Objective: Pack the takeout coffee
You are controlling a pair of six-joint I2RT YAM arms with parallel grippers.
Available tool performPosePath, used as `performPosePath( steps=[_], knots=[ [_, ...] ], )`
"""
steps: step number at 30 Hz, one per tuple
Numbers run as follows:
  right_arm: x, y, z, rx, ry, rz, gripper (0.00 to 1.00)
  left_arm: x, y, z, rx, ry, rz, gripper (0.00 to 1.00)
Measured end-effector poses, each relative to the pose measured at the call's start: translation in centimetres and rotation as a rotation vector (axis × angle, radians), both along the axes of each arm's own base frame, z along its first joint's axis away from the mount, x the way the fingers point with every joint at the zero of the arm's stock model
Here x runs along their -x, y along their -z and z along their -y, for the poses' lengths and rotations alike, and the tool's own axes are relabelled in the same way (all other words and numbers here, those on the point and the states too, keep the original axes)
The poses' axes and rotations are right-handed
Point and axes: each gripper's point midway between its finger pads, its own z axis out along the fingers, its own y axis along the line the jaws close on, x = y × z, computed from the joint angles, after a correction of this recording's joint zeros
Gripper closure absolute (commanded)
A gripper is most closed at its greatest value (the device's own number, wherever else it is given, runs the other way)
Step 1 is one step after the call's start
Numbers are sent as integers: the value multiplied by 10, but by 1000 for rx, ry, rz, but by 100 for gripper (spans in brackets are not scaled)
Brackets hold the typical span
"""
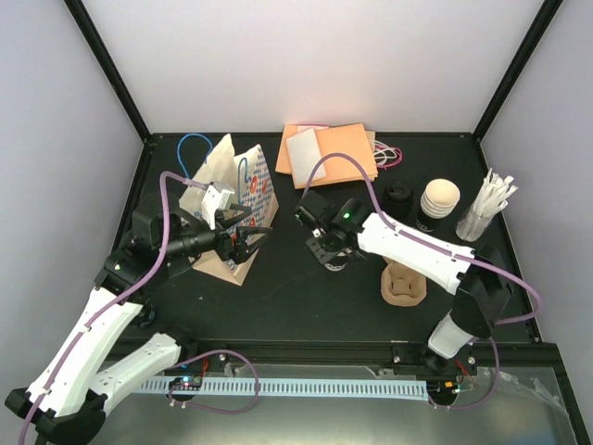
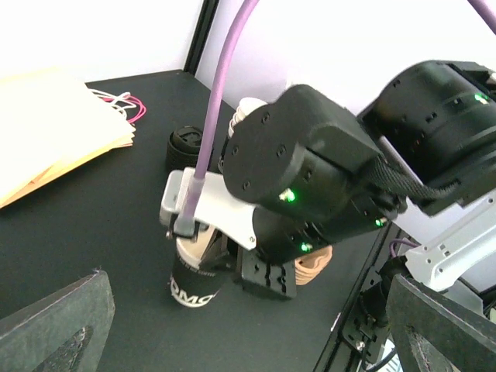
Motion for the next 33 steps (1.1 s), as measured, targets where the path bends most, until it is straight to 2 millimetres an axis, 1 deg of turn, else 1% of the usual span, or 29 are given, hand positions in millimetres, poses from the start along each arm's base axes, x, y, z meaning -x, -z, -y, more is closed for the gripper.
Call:
performPosePath(
  steps=[3, 7, 10, 13, 14, 16, 18, 19, 21, 24, 25, 30, 33],
  knots=[
    [6, 4, -16, -18, -41, 19, 98, -1, 0, 0, 0, -6, -3, 1],
    [3, 13, -28, -20, -58, 35, 92, -1, 0, 0, 2, -11, -5, 1],
    [4, 25, -36, -4, -72, 37, 73, -1, -1, -1, 5, -14, 0, 1],
    [5, 30, -41, 4, -85, 42, 60, 0, -2, -1, 7, -13, 5, 1],
    [5, 30, -42, 3, -85, 46, 57, 1, -2, 0, 7, -11, 5, 1],
    [3, 29, -43, 0, -82, 57, 55, 1, -2, 0, 7, -10, 5, 1],
    [2, 28, -42, 3, -77, 65, 49, 1, -2, 0, 6, -11, 5, 1],
    [1, 27, -42, 5, -74, 69, 48, 1, -2, 0, 6, -11, 5, 1],
    [-1, 24, -42, 4, -70, 81, 45, 1, -2, 0, 6, -11, 5, 1],
    [-3, 14, -43, -12, -64, 104, 32, 1, -2, 0, 7, -12, 6, 1],
    [-5, 8, -42, -16, -67, 122, 31, 1, -3, 0, 7, -12, 7, 1],
    [-14, -19, -31, -34, -31, 210, 31, 4, -5, -1, 12, -8, 15, 1],
    [-23, -35, -19, -55, 21, 257, 31, 5, -5, -1, 13, -5, 17, 1]
  ],
)
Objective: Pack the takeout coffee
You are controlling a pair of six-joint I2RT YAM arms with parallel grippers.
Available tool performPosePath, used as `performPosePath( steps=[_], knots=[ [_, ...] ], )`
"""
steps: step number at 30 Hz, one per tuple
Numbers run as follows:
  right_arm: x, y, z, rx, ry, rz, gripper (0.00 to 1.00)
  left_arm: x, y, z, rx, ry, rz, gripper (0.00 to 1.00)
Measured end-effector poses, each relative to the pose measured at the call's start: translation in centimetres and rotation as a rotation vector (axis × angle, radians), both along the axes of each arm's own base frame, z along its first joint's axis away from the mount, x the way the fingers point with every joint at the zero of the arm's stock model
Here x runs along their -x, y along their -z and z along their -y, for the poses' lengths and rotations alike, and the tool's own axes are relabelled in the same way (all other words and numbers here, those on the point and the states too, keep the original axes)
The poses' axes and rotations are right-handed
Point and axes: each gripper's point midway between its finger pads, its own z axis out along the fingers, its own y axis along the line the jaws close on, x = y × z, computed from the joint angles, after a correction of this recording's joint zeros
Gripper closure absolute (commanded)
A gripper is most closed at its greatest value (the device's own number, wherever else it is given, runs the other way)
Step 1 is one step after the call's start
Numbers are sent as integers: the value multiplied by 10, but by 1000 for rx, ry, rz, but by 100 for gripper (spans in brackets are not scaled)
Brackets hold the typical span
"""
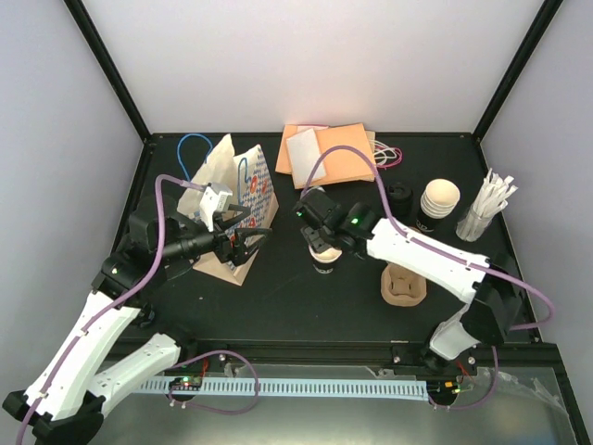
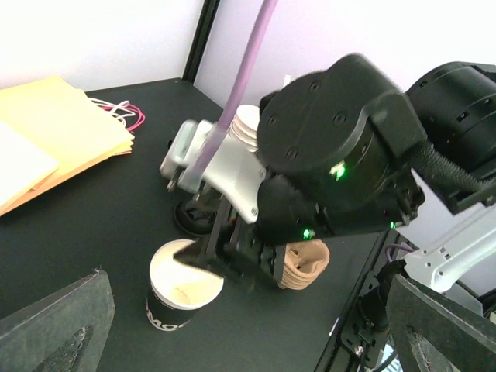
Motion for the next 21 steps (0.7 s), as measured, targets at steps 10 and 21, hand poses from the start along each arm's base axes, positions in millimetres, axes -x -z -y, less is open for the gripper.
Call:
performPosePath(
  steps=[10, 21],
  knots=[
    [-45, 14, 98, -100, 363, -38, 49, 1, -1, -1, 1, -3, 5, 1],
    [-35, 100, 127, -57, 504, -256, 99, 6, -7, -4, 14, -11, 23, 1]
  ],
)
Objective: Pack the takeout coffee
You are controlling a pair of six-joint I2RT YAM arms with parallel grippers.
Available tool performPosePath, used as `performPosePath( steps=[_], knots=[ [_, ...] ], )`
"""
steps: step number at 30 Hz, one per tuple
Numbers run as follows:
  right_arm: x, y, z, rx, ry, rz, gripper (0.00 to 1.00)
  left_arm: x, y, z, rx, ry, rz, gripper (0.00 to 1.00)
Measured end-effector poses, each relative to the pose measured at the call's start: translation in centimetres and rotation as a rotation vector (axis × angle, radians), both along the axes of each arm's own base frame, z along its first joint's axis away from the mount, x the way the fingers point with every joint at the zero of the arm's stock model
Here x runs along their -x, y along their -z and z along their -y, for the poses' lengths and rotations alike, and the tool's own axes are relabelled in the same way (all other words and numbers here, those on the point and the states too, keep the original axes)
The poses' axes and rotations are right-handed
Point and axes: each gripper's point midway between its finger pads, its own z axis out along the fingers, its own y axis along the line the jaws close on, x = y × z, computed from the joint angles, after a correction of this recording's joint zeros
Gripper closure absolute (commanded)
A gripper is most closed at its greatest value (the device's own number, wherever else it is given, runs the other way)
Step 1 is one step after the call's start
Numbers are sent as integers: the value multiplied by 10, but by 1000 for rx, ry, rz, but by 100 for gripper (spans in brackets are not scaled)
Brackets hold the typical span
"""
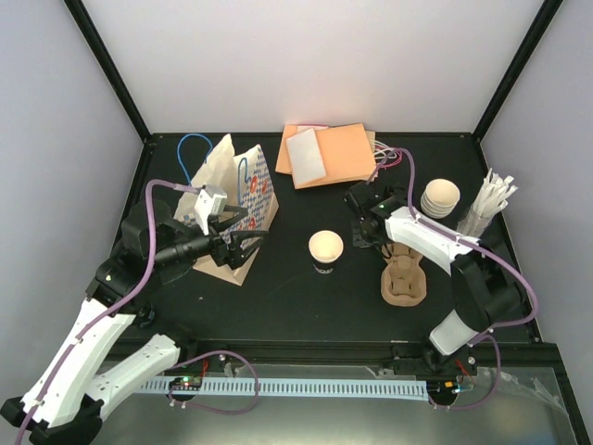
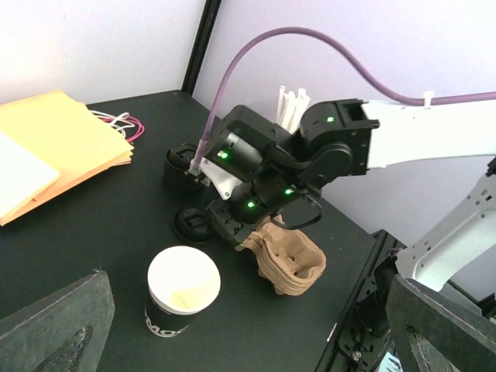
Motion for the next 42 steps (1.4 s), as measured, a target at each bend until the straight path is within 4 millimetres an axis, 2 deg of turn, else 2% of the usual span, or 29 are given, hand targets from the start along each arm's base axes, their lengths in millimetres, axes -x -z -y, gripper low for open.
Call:
performPosePath(
  steps=[6, 12, 18, 21, 23, 25, 29, 34, 37, 42],
  knots=[
    [4, 26, 26, 21, 125, -57, 99, 1, 0, 1, 4, 5, -5, 1],
    [32, 48, 51, 75, 189, -114, 99, 1, 0, 1, 4, 4, -9, 1],
    [52, 43, 87, 125, 301, -101, 99, -1, 3, 4, -2, 8, -21, 1],
    [55, 34, 98, 122, 343, -69, 90, -2, 5, 5, -6, 11, -27, 1],
    [53, 27, 95, 88, 330, -47, 78, -3, 6, 6, -8, 11, -30, 1],
    [47, 22, 83, 24, 286, -29, 70, -3, 6, 6, -8, 12, -29, 1],
    [32, 18, 58, -66, 192, -29, 70, -2, 6, 7, -8, 16, -29, 1],
    [-2, 13, 34, -102, 130, -20, 70, -3, 6, 6, -10, 9, -29, 1],
    [-19, 12, 26, -105, 115, -12, 71, -4, 7, 5, -12, 0, -28, 1],
    [-35, 19, 19, -88, 107, -23, 74, -5, 7, 5, -14, -6, -28, 1]
  ],
)
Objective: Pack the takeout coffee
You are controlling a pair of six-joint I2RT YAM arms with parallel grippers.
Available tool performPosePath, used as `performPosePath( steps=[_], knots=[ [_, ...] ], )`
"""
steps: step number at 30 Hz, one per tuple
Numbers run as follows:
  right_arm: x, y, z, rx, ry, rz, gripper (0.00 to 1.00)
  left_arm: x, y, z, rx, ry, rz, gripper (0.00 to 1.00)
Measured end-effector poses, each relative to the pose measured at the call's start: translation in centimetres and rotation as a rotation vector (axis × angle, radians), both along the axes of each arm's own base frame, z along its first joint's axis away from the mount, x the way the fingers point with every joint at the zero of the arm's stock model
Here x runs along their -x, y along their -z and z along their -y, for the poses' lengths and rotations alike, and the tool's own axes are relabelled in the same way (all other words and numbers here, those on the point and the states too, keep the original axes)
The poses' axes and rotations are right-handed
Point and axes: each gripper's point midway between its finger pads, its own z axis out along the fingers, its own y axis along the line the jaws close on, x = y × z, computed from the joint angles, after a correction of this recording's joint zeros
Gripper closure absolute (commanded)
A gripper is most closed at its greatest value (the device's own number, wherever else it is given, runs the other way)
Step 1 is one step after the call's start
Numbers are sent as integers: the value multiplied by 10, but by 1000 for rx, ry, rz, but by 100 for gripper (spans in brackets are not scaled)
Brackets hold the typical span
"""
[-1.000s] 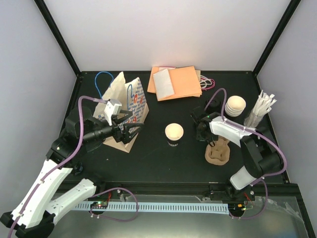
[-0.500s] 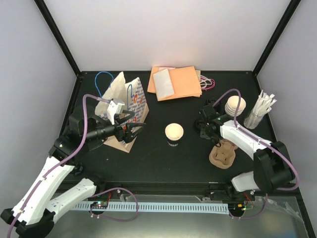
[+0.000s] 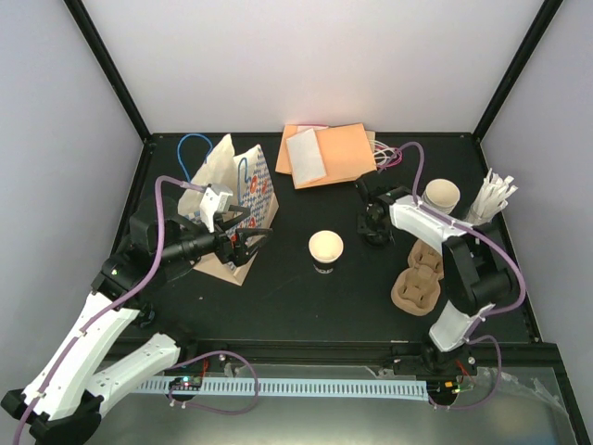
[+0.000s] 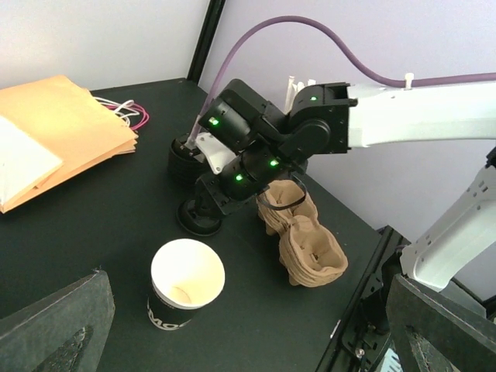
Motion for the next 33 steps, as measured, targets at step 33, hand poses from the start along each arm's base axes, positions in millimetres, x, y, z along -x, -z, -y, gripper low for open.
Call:
performPosePath(
  steps=[33],
  knots=[
    [-23, 23, -1, 90, -12, -50, 97, 9, 85, -68, -174, -379, -341, 1]
  ],
)
